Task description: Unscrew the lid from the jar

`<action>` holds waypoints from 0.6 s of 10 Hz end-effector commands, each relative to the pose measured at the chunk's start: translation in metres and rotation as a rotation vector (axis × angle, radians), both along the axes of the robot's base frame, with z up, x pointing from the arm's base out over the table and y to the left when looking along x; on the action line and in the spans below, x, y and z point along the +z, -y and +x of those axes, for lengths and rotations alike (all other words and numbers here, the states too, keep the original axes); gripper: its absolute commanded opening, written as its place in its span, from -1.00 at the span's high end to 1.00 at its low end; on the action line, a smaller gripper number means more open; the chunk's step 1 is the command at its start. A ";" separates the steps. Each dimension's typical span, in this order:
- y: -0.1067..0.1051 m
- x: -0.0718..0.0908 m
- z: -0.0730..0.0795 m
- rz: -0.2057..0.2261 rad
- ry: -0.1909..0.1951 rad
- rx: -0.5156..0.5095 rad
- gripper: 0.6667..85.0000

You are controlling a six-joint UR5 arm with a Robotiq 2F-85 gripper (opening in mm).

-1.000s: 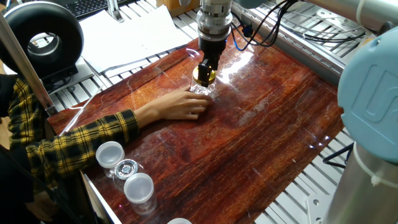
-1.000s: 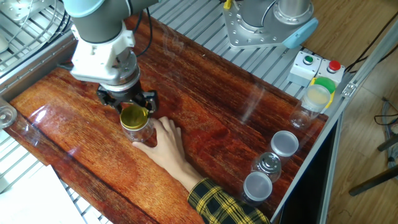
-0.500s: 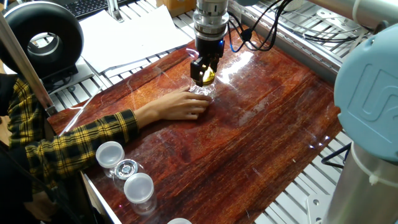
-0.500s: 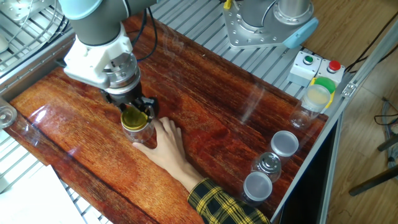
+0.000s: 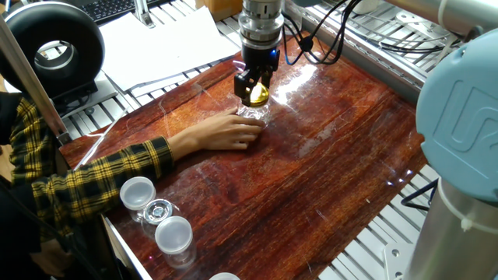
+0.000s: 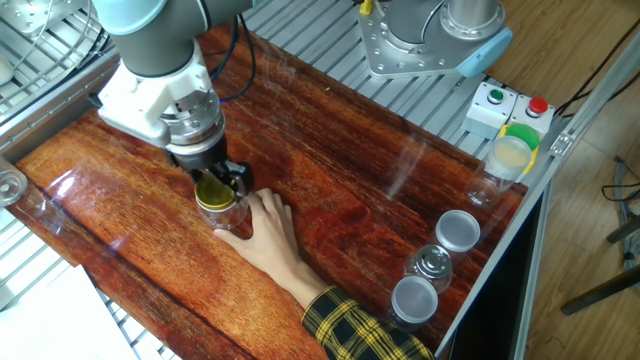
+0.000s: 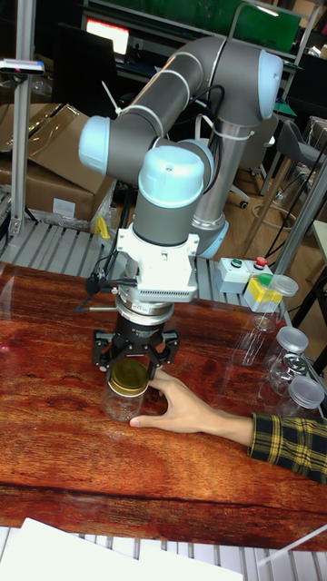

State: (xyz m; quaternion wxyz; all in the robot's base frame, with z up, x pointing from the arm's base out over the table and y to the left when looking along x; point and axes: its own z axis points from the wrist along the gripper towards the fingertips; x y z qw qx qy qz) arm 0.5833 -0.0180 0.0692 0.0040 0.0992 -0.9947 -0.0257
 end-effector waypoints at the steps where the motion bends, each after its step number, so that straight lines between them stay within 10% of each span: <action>1: -0.004 0.000 0.008 0.018 0.018 -0.013 -0.67; 6: 0.000 -0.001 0.008 -0.001 0.016 -0.016 -0.54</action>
